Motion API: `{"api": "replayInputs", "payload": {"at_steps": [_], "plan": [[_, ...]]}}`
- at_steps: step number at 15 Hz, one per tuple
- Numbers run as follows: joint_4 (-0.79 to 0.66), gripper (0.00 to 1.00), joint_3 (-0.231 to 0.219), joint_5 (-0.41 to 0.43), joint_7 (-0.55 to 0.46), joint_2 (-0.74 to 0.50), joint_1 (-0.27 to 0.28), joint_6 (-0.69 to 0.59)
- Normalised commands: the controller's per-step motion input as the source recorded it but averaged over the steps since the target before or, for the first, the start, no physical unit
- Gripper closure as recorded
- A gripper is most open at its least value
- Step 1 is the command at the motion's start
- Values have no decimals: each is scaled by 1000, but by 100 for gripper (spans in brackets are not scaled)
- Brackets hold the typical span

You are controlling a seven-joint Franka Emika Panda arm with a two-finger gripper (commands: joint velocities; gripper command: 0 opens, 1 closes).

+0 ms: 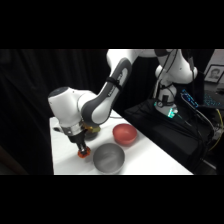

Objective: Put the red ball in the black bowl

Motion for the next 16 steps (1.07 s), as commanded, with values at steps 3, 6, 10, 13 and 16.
{"api": "replayInputs", "payload": {"at_steps": [3, 6, 10, 13, 16], "plan": [[-198, 97, -49, -74, 96, -441, 54, -316], [-211, 98, -55, -44, 51, -354, -24, -181], [-388, 98, -57, 1, -12, -371, -121, 87], [-451, 98, -45, 76, -64, -366, -178, 220], [-480, 98, -49, 122, -77, -373, -174, 281]]}}
